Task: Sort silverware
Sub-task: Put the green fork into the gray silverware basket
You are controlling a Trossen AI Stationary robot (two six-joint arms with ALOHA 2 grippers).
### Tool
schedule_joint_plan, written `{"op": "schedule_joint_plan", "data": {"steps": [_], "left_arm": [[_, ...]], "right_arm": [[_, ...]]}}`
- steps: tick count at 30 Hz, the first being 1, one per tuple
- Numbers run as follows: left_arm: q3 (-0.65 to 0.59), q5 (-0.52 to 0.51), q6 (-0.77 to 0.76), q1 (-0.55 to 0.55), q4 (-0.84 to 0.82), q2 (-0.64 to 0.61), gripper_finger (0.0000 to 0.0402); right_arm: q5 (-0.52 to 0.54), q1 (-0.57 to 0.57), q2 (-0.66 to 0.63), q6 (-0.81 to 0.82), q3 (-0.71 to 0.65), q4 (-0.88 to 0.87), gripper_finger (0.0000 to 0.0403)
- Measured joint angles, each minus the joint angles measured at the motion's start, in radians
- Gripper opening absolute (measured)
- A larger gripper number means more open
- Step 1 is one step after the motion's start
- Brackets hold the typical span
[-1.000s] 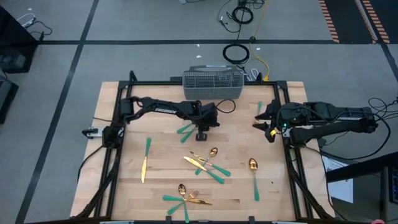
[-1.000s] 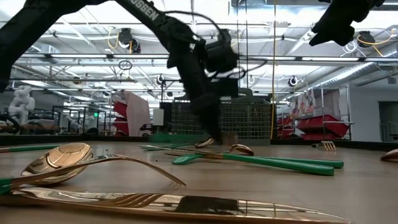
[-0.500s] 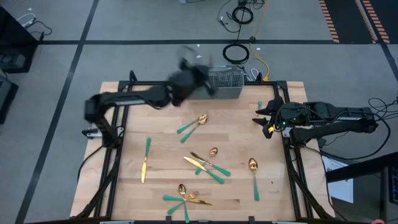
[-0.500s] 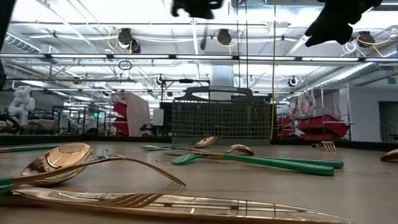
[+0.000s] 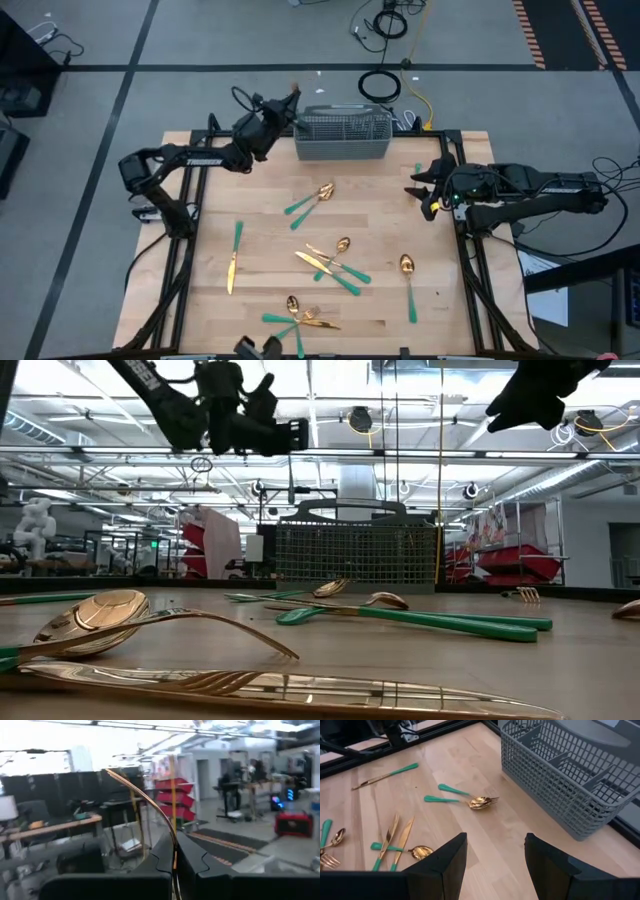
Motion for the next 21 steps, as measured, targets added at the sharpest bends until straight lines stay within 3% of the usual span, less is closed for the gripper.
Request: {"op": "schedule_joint_plan", "data": {"steps": [6,13,17,21], "left_arm": [[0.001,-0.02,0.093,0.006,0.096,0.116,0.0005],[0.001,-0.03,0.089,0.019,0.233,0.28,0.0005],[0.003,-0.03,0.096,-0.004,0.234,0.29,0.0006],[0.002,-0.032,0.204,-0.027,0.201,0.284,0.0038]], "right_arm": [[0.0,0.0,0.0,0.03,0.0,0.004,0.0187],[-0.002,0.0,0.0,0.035,0.0,0.003,0.0187],[-0.003,0.0,0.0,0.032,0.0,0.003,0.0187],[-0.009,0.0,0.0,0.028,0.0,0.003,0.0196]]}}
